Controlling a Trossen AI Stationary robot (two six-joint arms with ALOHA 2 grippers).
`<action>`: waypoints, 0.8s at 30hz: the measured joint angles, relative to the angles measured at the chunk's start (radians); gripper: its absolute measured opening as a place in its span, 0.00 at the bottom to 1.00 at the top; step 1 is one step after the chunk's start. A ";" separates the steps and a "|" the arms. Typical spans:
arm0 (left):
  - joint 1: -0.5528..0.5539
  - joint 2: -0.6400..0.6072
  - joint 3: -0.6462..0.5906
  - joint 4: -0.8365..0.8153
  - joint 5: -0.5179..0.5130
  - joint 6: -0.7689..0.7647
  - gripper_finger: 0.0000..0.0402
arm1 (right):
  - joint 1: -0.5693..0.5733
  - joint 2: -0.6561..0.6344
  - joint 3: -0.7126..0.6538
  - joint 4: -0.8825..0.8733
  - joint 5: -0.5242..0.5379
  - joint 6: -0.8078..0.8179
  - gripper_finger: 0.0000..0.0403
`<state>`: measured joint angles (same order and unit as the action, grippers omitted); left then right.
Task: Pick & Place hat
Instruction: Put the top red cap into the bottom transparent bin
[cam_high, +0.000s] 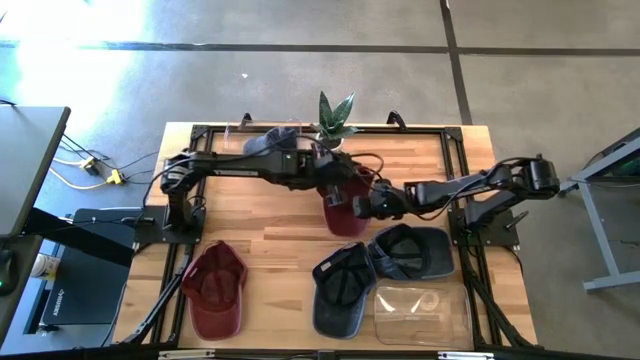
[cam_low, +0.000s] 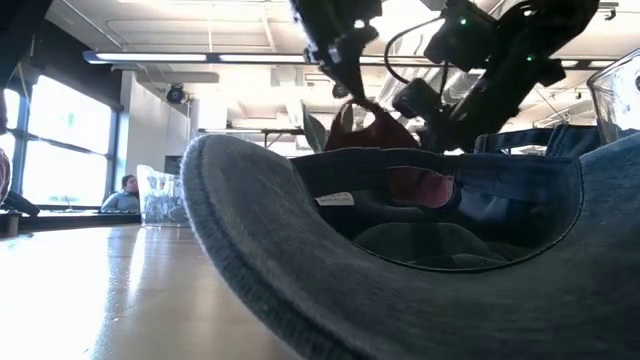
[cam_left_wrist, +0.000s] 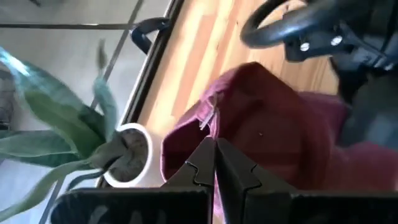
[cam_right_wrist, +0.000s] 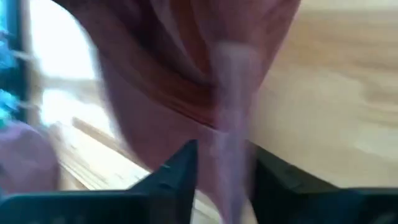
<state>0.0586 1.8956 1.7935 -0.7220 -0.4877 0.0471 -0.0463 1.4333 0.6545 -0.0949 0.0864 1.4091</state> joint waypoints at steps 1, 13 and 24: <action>0.000 0.006 -0.001 -0.010 0.002 0.000 0.00 | 0.000 -0.011 -0.001 -0.030 -0.021 -0.010 0.34; 0.021 0.084 -0.001 0.130 0.229 -0.014 0.08 | -0.006 -0.303 -0.001 -0.464 -0.176 -0.184 0.54; 0.102 0.064 0.157 -0.053 0.418 -0.213 0.47 | -0.212 -0.414 -0.001 -0.425 -0.304 -0.469 0.53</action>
<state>0.1605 1.9592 1.9506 -0.7752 -0.0694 -0.1656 -0.2584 1.0195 0.6533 -0.5196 -0.2179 0.9400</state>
